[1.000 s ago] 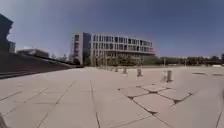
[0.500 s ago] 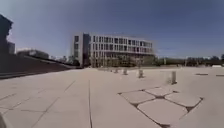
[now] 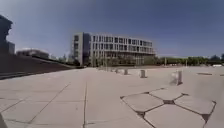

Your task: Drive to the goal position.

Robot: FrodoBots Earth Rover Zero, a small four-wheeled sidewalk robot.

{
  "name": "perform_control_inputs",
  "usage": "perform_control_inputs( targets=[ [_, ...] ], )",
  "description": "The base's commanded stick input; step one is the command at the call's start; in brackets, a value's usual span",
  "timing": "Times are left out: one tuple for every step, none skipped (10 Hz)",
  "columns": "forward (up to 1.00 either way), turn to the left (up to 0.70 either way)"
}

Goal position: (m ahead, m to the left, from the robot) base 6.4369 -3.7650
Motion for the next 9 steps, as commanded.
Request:
perform_control_inputs(
  targets=[
    [0.70, 0.00],
    [0.70, 0.00],
    [0.70, 0.00],
    [0.70, -0.35],
    [0.70, -0.35],
    [0.70, -0.35],
    [0.70, -0.35],
    [0.70, -0.35],
    [0.70, -0.35]
  ],
)
